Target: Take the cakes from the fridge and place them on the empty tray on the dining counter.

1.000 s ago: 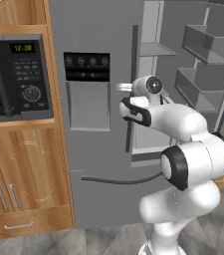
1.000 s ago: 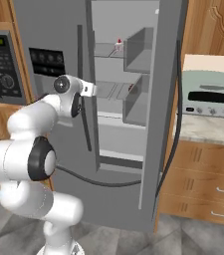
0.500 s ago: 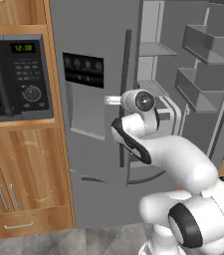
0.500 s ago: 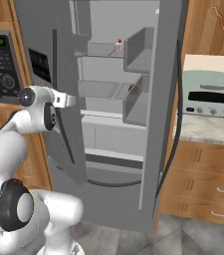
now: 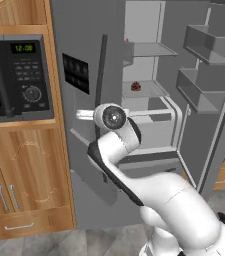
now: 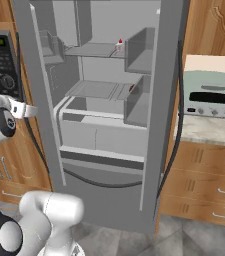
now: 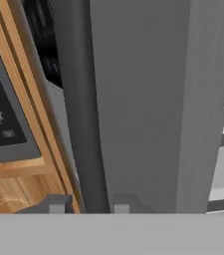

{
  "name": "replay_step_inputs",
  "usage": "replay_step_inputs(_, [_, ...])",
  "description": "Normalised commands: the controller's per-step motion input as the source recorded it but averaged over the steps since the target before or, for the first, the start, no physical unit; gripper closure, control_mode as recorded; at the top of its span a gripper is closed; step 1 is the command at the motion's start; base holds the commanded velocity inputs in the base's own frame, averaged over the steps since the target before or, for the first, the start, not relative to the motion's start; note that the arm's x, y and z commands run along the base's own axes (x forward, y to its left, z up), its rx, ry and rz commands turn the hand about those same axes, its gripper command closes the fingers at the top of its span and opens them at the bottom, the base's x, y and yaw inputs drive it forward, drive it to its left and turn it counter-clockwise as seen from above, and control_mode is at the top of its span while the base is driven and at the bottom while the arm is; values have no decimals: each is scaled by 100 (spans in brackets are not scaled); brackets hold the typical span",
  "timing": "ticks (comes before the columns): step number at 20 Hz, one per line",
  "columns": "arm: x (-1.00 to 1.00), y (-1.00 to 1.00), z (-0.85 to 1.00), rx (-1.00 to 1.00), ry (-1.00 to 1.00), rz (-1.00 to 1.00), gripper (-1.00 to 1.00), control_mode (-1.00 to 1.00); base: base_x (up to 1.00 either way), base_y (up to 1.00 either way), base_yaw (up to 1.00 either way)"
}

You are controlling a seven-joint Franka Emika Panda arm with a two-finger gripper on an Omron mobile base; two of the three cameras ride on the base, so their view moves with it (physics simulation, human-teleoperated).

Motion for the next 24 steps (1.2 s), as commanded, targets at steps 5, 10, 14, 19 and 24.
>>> replay_step_inputs(5, [-63,70,8,-3,7,6,-100,-100,0,0,0])
replay_step_inputs(10, [-97,-20,28,-1,-4,20,-100,-100,0,0,0])
replay_step_inputs(14, [-51,-93,28,0,-2,0,-100,-100,0,0,0])
replay_step_inputs(19, [0,-95,6,0,0,0,-100,-100,0,0,0])
replay_step_inputs(24, [1,-67,3,0,0,12,-100,-100,0,0,0])
